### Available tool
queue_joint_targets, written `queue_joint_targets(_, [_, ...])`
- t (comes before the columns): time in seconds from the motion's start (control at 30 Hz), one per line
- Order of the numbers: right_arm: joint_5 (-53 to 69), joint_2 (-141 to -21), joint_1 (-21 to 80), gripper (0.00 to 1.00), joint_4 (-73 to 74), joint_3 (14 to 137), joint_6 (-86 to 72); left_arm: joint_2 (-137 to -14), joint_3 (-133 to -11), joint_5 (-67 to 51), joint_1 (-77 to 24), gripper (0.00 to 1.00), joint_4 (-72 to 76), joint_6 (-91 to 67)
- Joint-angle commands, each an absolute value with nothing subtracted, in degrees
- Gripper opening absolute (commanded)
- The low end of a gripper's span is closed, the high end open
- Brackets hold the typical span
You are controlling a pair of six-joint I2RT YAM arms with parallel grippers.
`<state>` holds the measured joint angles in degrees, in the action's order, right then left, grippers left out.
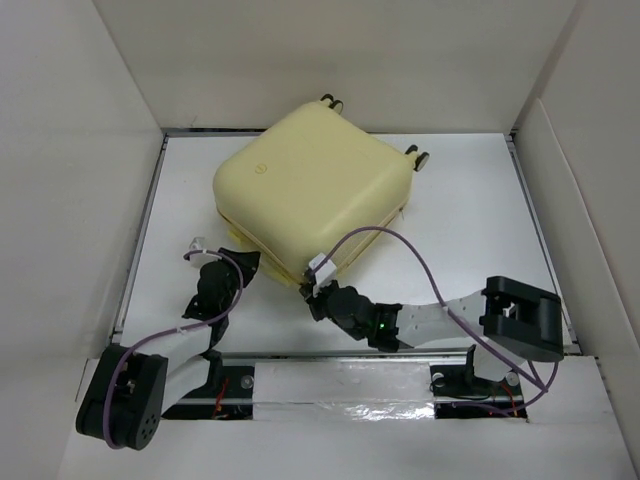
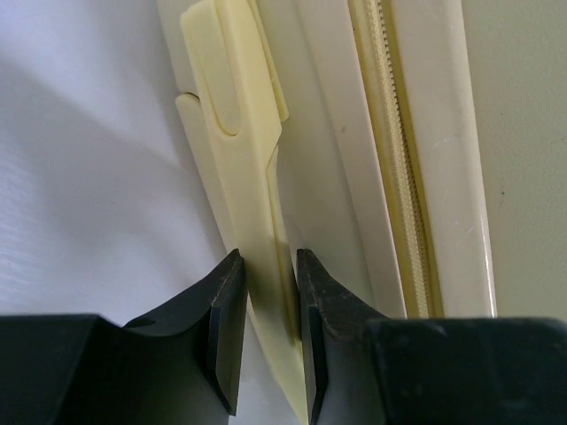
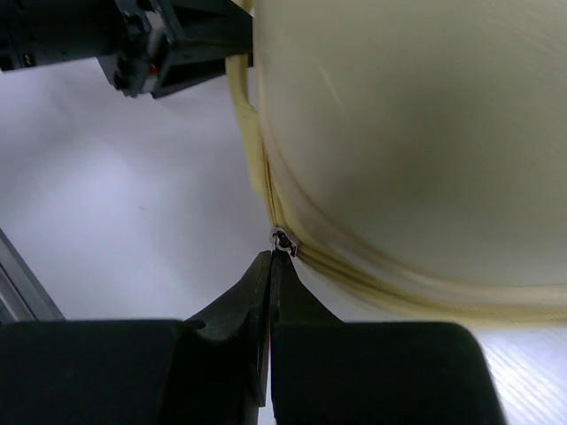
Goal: Pack the luggage
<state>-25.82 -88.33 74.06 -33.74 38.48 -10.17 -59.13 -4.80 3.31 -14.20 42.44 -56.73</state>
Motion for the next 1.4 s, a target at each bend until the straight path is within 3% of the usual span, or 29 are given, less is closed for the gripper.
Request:
queue_joint_targets(0.0, [-20.8, -91.5, 80.2, 0.0, -35.9, 43.7, -15.5, -56.6, -4.0, -4.2, -20.8, 0.0, 46.7, -56.2])
queue_joint_targets(0.1, [-20.2, -87.6, 73.2, 0.0, -36.2, 41.2, -15.8, -55.2, -2.3, -3.6, -22.8, 0.0, 46.1, -56.8])
queue_joint_targets(0.27, [-7.4, -77.0, 54.7, 0.0, -38.3, 33.0, -15.3, -55.5, -0.3, 2.6, -32.6, 0.0, 48.6, -59.8])
queue_joint_targets(0.4, [-0.8, -68.8, 45.5, 0.0, -29.5, 31.8, -11.5, -63.9, -3.3, 12.1, -49.3, 0.0, 53.1, -64.0])
queue_joint_targets(0.5, [3.7, -65.8, 41.1, 0.0, -26.7, 31.5, -10.9, -71.2, -6.9, 15.7, -56.1, 0.0, 57.0, -65.5])
queue_joint_targets(0.8, [1.0, -71.6, 56.0, 0.0, -27.9, 31.0, -17.7, -87.1, -16.3, 13.5, -61.6, 0.0, 67.8, -64.7])
queue_joint_targets(1.03, [-6.6, -72.7, 62.7, 0.0, -19.4, 39.3, -13.2, -88.3, -17.9, 13.3, -62.1, 0.01, 70.8, -62.2])
queue_joint_targets(1.07, [-6.3, -72.3, 61.7, 0.0, -19.6, 38.6, -13.0, -87.0, -17.1, 14.1, -62.1, 0.25, 70.1, -60.9])
queue_joint_targets(1.17, [-1.1, -70.1, 54.2, 0.0, -24.6, 33.6, -14.1, -75.1, -13.4, 17.6, -62.1, 0.69, 61.1, -56.8])
queue_joint_targets(1.27, [3.7, -68.1, 50.5, 0.0, -27.1, 29.2, -14.5, -64.5, -12.0, 23.4, -62.1, 0.73, 46.0, -54.1])
queue_joint_targets(1.37, [6.5, -66.8, 46.4, 0.0, -26.0, 28.0, -13.8, -47.5, -12.2, 32.6, -62.1, 0.68, 27.8, -53.1])
